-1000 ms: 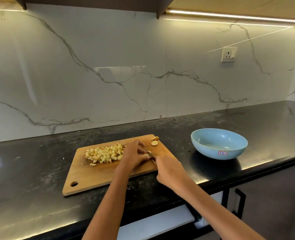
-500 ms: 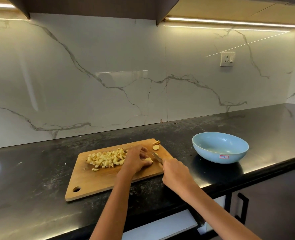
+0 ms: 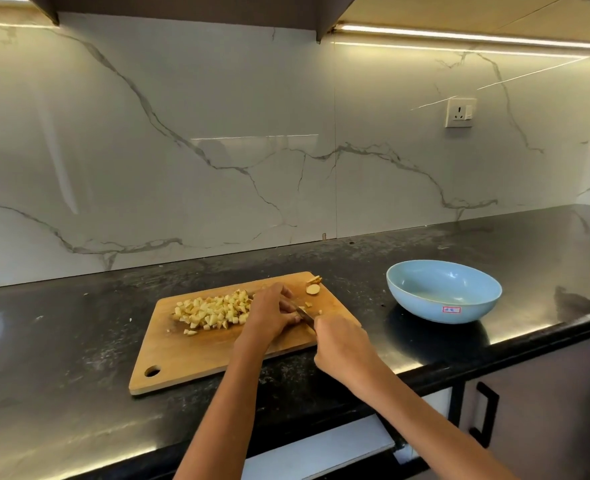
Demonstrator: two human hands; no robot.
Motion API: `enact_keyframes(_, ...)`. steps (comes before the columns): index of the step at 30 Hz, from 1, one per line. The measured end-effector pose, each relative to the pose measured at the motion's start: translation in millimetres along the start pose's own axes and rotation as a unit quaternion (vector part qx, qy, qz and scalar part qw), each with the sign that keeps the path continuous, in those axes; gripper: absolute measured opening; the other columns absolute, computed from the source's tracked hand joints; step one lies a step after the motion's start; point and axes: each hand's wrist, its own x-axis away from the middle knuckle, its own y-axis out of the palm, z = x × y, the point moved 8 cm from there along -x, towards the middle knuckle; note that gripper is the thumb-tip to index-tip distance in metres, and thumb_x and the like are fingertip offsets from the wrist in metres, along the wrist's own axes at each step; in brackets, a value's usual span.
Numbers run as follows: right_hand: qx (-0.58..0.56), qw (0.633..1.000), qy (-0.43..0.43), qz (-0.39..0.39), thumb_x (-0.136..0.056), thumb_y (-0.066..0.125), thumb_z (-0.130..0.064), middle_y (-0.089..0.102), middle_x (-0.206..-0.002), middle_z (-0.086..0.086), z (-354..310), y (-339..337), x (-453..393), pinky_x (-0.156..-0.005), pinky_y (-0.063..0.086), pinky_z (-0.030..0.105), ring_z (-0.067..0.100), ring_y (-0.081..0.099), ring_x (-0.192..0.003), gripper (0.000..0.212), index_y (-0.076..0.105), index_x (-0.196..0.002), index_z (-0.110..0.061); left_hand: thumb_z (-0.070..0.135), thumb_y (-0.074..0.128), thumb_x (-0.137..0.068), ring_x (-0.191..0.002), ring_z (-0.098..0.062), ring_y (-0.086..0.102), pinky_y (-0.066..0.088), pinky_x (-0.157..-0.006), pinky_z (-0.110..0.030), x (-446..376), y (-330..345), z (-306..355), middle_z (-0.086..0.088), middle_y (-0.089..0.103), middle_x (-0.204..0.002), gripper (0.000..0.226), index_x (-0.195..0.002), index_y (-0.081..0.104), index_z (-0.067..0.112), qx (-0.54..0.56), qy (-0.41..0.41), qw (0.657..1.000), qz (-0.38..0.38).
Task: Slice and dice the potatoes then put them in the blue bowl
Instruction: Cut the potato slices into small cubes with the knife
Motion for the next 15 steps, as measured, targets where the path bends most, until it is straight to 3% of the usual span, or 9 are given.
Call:
enact_keyframes(9,0.016,1.000,-0.008,-0.009,-0.095,0.051,-0.014,0.055,-0.118,0.008,1,4,6,-0.086,0.045,0.031,0.023,0.057,-0.106,0.025,0.050,-0.120,-0.012,0.009,0.076,-0.074,-0.085,-0.011,0.065,0.050,-0.091,-0.034,0,-2,-2,-0.004,0.071,-0.090,0.035,-0.103,0.057,0.011,-0.004,-0.011,1.000,0.013)
enact_keyframes(15,0.026,1.000,-0.013,0.010,-0.095,0.051,-0.014,0.057,-0.117,0.007,-2,2,6,-0.084,0.047,0.030,0.021,0.059,-0.103,0.025,0.052,-0.121,-0.012,0.009,0.075,-0.075,-0.082,-0.008,0.062,0.052,-0.084,-0.025,1,-3,-1,-0.007,0.070,-0.095,0.031,-0.102,0.058,0.009,-0.006,-0.010,1.000,0.007)
